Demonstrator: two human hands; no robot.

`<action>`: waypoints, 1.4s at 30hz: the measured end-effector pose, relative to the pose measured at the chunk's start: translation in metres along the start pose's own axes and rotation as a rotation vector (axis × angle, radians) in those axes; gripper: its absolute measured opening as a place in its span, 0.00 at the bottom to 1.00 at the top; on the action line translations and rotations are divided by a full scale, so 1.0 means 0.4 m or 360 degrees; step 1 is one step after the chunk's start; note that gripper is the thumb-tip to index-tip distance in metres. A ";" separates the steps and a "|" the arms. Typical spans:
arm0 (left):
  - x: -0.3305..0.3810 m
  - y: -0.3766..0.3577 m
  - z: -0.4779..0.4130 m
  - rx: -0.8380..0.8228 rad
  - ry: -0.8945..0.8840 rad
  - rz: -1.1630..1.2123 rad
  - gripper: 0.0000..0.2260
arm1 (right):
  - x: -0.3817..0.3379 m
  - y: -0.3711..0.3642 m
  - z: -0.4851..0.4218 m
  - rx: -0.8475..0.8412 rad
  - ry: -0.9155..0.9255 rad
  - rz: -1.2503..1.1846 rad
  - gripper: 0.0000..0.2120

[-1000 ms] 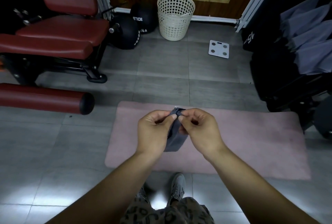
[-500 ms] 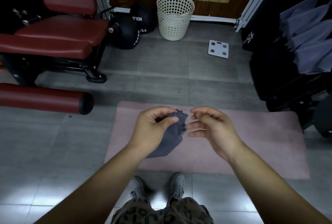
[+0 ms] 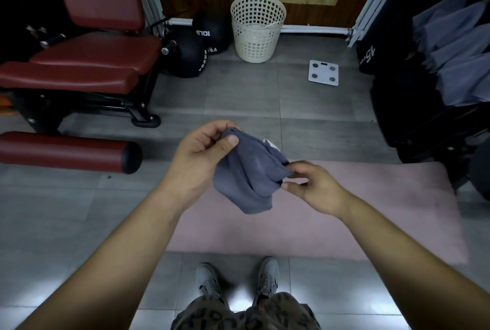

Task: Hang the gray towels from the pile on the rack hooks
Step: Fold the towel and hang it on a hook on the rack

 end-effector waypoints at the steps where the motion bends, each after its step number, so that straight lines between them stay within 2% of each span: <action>1: 0.001 0.008 -0.007 0.0036 -0.0007 0.0002 0.10 | 0.001 -0.001 -0.003 0.0005 0.0005 0.0050 0.08; 8: -0.032 0.087 -0.040 0.0423 -0.0004 -0.0185 0.10 | -0.034 0.057 0.032 0.0164 0.0156 0.0399 0.09; 11: -0.059 0.114 -0.046 0.0495 0.0070 -0.0281 0.10 | -0.071 0.090 0.053 0.0109 0.0311 0.0682 0.03; 13: -0.071 0.124 -0.050 0.0532 0.0118 -0.0308 0.10 | -0.097 0.101 0.060 0.0035 0.0414 0.0898 0.03; 18: -0.082 0.127 -0.059 0.0577 0.0171 -0.0268 0.09 | -0.151 0.122 0.064 0.0182 0.0690 0.1119 0.01; 20: -0.083 0.129 -0.060 0.0546 0.0173 -0.0238 0.08 | -0.168 0.130 0.067 0.0226 0.0687 0.1117 0.02; 26: -0.090 0.135 -0.057 0.0509 0.0172 -0.0143 0.07 | -0.192 0.152 0.075 0.0271 0.0442 0.1073 0.06; 30: -0.088 0.125 -0.062 0.0396 0.0110 -0.0244 0.09 | -0.203 0.149 0.081 0.0330 0.0306 0.0964 0.15; 33: -0.092 0.133 -0.060 0.0093 0.0107 -0.0596 0.06 | -0.203 0.141 0.082 0.0465 0.0148 0.0670 0.19; 34: -0.084 0.131 -0.053 -0.0050 0.0153 -0.0753 0.11 | -0.197 0.140 0.080 0.0496 0.0092 0.0548 0.19; 37: -0.068 0.111 -0.038 -0.0416 0.0200 -0.1251 0.38 | -0.180 0.131 0.074 0.0469 0.0070 0.0185 0.16; 38: -0.070 0.103 -0.038 -0.0480 0.0199 -0.1409 0.42 | -0.173 0.128 0.071 0.0431 0.0085 0.0083 0.14; 40: -0.082 0.091 -0.043 -0.0559 0.0154 -0.1735 0.38 | -0.160 0.117 0.066 0.0385 0.0089 -0.0019 0.09; 42: -0.093 0.074 -0.048 -0.0628 0.0128 -0.2018 0.25 | -0.152 0.098 0.060 0.0400 0.0063 -0.0085 0.04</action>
Point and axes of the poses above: each hand's wrist, its own z-axis away from the middle knuckle, its own y-axis out of the back of the hand, x = y × z, the point moved 1 cm from there along -z, towards the middle knuckle, and after that the axes turned 3 degrees about -y, right-handed, at the moved point
